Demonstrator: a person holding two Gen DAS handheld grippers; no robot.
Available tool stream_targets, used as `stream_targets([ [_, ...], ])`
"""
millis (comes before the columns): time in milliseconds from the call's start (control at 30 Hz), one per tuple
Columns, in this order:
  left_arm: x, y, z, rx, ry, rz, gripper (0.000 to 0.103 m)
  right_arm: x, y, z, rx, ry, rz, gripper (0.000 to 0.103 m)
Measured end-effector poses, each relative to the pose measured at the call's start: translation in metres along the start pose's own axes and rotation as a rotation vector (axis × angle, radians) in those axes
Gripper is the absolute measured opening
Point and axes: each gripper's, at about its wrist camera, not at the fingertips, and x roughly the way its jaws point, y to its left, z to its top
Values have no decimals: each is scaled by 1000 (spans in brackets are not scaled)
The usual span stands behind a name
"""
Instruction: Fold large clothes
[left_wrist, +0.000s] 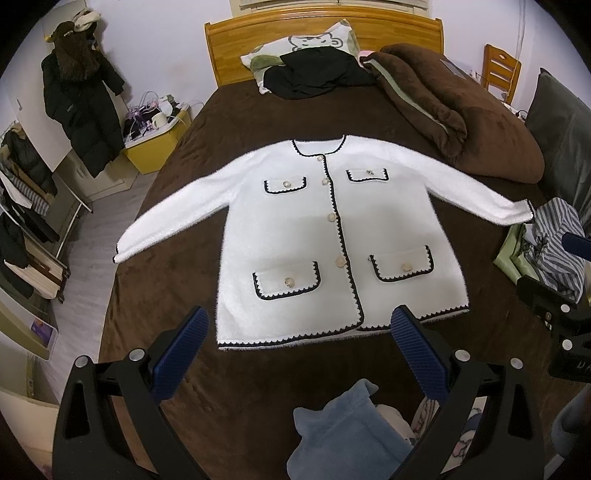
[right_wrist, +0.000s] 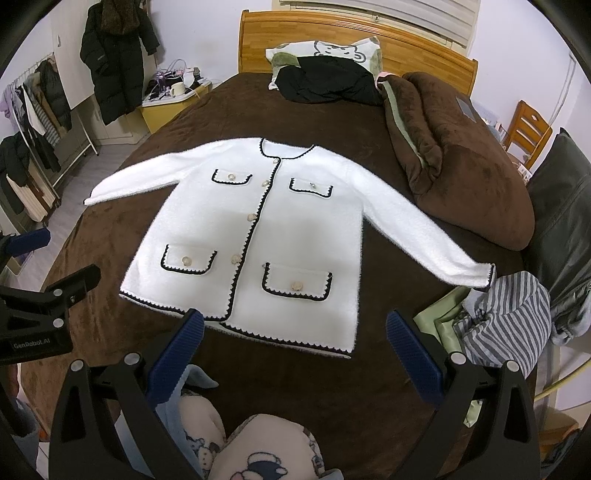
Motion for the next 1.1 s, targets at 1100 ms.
stream_targets([
  [1100, -3, -1, 0, -6, -15, 5, 97, -7, -2, 3, -4, -1, 2, 97],
])
